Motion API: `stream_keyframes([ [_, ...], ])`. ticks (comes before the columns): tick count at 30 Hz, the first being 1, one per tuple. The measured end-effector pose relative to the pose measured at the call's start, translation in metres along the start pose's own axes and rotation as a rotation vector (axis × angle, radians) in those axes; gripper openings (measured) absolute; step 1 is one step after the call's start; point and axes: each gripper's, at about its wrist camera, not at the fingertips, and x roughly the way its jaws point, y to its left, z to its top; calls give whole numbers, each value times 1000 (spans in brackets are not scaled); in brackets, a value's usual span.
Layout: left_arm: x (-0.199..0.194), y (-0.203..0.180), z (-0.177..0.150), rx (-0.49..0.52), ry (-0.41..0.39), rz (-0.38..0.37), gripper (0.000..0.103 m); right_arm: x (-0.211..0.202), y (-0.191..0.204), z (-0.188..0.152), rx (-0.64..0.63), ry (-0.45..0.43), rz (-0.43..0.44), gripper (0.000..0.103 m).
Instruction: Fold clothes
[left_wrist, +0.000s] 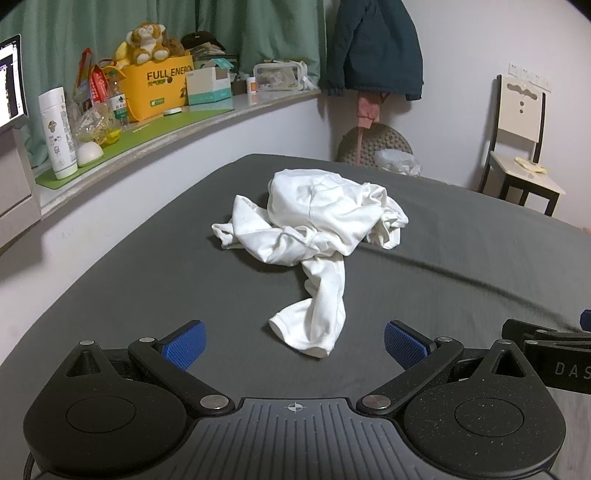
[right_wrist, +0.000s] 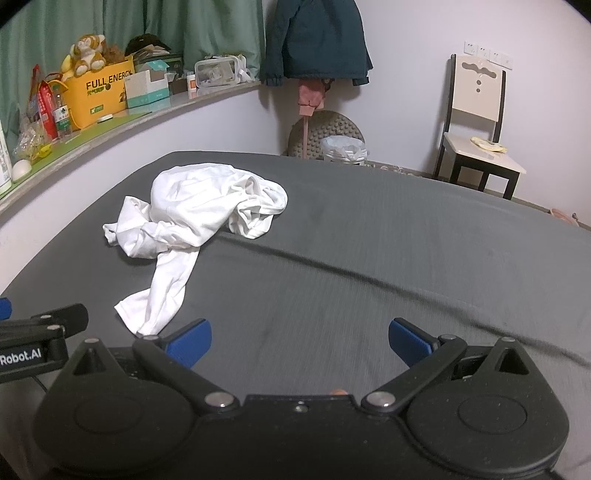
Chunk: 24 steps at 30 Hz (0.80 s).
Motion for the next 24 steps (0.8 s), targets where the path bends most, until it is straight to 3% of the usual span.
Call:
stream_keyframes([
  [24,0,-1,0,-1,4,-4,103,2,1,-2,3,-2,-3,103],
])
